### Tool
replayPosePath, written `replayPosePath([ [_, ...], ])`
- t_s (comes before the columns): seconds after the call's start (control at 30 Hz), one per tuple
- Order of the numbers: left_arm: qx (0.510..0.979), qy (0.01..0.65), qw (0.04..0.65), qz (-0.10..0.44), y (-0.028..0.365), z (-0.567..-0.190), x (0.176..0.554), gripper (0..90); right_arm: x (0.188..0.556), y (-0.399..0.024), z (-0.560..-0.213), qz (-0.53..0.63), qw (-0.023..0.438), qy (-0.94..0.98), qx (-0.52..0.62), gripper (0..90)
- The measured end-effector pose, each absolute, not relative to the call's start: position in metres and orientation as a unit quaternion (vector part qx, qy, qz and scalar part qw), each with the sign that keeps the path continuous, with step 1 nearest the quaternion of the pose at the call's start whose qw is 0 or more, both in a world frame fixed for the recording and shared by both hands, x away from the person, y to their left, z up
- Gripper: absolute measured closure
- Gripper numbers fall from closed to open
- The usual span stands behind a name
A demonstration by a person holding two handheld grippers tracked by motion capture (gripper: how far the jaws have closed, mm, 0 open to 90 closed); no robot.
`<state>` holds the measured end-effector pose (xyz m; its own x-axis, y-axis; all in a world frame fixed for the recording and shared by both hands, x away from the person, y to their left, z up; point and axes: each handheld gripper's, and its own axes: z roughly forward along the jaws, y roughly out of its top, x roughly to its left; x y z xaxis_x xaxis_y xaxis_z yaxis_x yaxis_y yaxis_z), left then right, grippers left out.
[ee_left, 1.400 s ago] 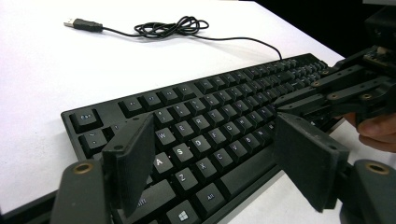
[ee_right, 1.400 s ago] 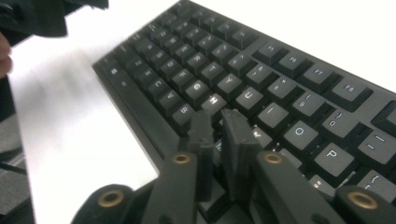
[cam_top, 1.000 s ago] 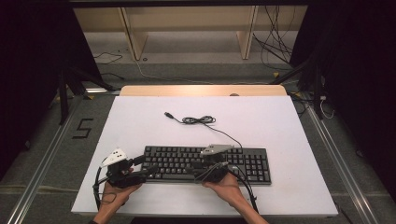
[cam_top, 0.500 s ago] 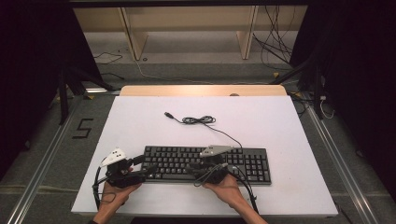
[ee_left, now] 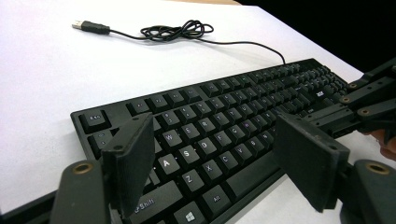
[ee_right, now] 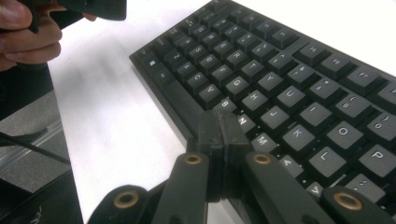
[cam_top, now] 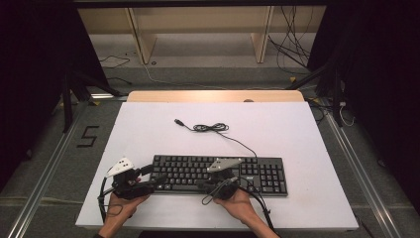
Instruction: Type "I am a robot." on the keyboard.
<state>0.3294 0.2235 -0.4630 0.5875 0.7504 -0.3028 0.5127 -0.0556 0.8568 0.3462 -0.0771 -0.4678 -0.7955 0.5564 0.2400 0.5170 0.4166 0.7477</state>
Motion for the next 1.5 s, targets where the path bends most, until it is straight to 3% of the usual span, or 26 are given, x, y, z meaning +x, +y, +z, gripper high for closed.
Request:
replayPosePath([
  [1.5,0.722,0.441,0.522,0.112,0.223,-0.466,0.333,29.5,0.348,-0.069,-0.483,0.400,0.035,0.857,0.323,90.0],
])
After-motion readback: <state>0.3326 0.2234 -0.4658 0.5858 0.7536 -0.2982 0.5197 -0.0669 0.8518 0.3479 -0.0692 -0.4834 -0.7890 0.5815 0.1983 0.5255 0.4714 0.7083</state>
